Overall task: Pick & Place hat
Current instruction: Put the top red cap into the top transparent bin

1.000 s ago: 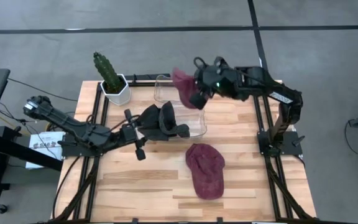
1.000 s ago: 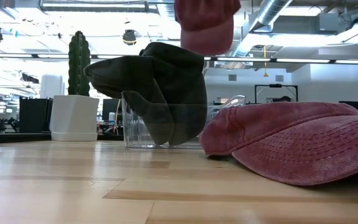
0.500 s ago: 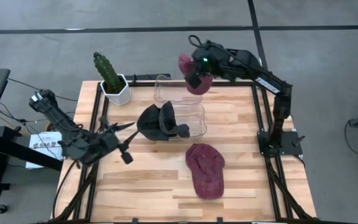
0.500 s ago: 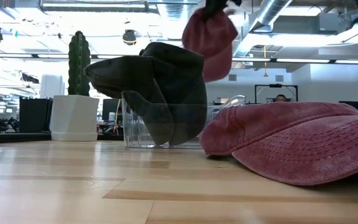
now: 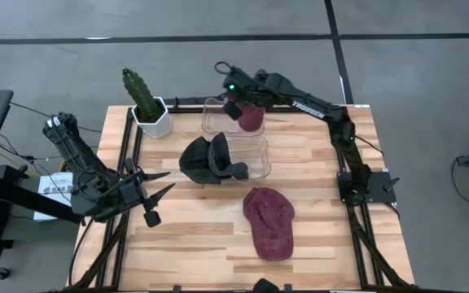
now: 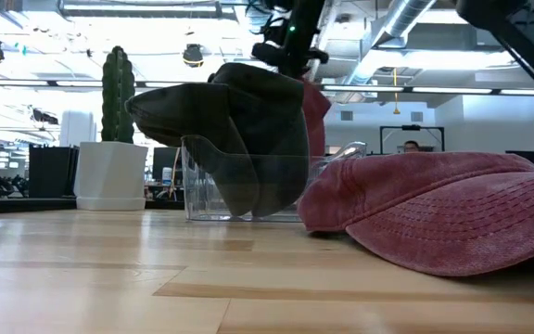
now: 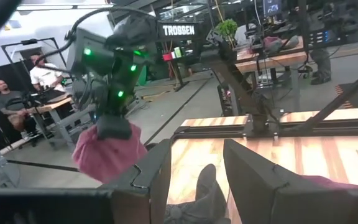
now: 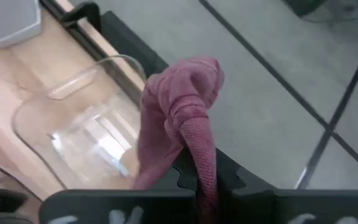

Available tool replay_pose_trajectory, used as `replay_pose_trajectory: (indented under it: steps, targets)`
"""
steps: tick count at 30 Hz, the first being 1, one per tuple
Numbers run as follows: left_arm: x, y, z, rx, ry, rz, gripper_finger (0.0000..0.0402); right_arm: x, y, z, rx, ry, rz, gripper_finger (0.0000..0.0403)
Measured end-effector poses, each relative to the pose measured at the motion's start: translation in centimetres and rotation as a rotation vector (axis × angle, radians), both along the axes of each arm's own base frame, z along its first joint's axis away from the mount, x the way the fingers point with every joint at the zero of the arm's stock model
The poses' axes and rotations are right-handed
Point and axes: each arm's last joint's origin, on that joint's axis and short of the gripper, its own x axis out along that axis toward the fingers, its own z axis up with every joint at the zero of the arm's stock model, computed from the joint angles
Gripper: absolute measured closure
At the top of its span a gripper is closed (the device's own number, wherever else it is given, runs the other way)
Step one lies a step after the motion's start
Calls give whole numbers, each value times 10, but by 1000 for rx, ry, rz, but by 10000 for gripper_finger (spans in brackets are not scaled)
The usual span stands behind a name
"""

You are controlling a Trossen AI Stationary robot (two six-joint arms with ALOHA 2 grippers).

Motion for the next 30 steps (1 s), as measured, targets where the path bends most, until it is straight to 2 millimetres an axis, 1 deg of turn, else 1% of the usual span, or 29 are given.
replay_pose_trajectory:
  steps: [3,7,12,17,22,30]
  targets:
    - [-1,-1,0,-14,-6,-5,257,10,-2,-12,33,-18,6,403]
    - [-1,-1,-1,-30,-12,-5,257,24,-5,-23,146,-113,69,403]
    - [-1,-1,-1,-34,-13,-6,257,31,-8,-17,290,-292,156,403]
    - [-1,-1,-2,-37,-14,-6,257,28,-13,-11,464,-409,201,403]
    - [-1,-1,-2,-38,-14,-6,257,29,-15,-15,592,-439,234,403]
    - [-1,-1,-2,-37,-13,-6,257,32,-4,-13,755,-470,368,403]
